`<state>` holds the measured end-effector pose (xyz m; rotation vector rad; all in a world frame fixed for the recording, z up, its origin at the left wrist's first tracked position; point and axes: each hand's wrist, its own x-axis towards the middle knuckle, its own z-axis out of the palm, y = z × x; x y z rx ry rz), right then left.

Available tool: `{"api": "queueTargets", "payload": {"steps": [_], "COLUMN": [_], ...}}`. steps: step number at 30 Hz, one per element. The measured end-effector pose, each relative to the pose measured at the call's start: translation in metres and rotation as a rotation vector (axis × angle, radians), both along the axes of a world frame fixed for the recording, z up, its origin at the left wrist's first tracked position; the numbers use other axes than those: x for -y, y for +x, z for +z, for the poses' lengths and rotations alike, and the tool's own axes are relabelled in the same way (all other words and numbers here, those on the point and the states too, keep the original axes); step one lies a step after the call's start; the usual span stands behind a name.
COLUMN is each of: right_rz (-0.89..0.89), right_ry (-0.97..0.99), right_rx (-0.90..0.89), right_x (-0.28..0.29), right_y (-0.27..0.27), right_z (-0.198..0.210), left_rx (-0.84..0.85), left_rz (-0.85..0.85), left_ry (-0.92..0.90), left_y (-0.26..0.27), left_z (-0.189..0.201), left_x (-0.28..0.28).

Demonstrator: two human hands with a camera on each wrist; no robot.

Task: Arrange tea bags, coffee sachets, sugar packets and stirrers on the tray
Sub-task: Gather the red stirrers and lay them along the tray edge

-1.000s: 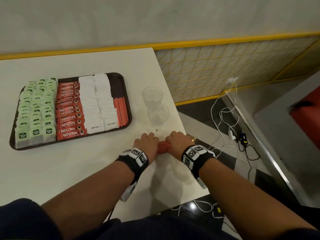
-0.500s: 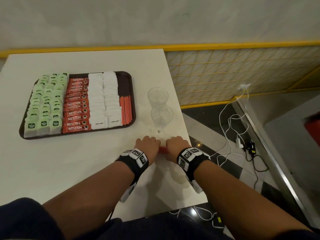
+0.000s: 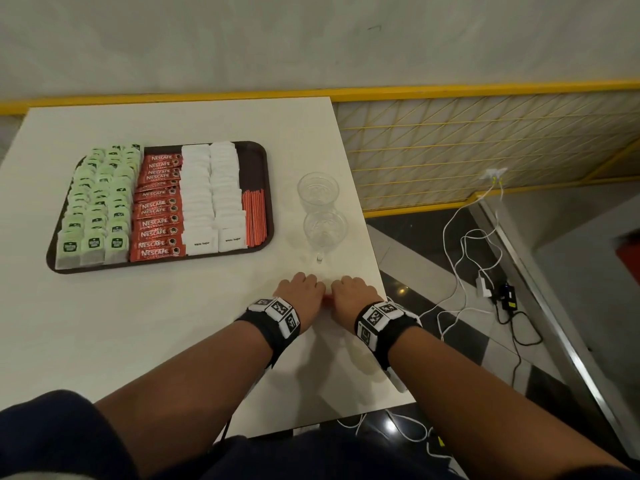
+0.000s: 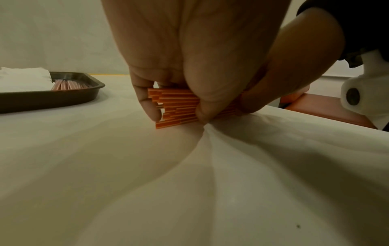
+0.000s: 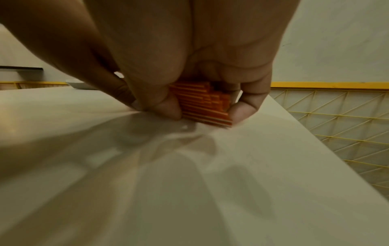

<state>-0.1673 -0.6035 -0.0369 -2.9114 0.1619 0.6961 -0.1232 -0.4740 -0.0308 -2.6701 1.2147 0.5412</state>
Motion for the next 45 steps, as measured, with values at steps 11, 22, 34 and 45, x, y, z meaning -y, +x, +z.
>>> {"api": "queueTargets", "payload": {"steps": [11, 22, 34, 45], "right_rz": [0.056, 0.051, -0.094, -0.064], "right_ry": [-0.014, 0.073, 0.267, 0.826], "right_rx": [0.031, 0.027, 0.045, 0.178], "right_x": [-0.001, -0.010, -0.065, -0.190], "right_y": [-0.011, -0.013, 0.034, 0.090], "right_z": [-0.002, 0.009, 0.072, 0.167], "left_rx": [0.029, -0.058, -0.299, -0.667], "left_rz": [-0.077, -0.082, 0.098, 0.447], "left_ry": [0.042, -0.040, -0.290, -0.977], "left_y": [-0.006, 0.005, 0.067, 0.089], "left_z": [-0.001, 0.007, 0.107, 0.185], "left_x": [-0.004, -0.022, -0.084, -0.217]}}
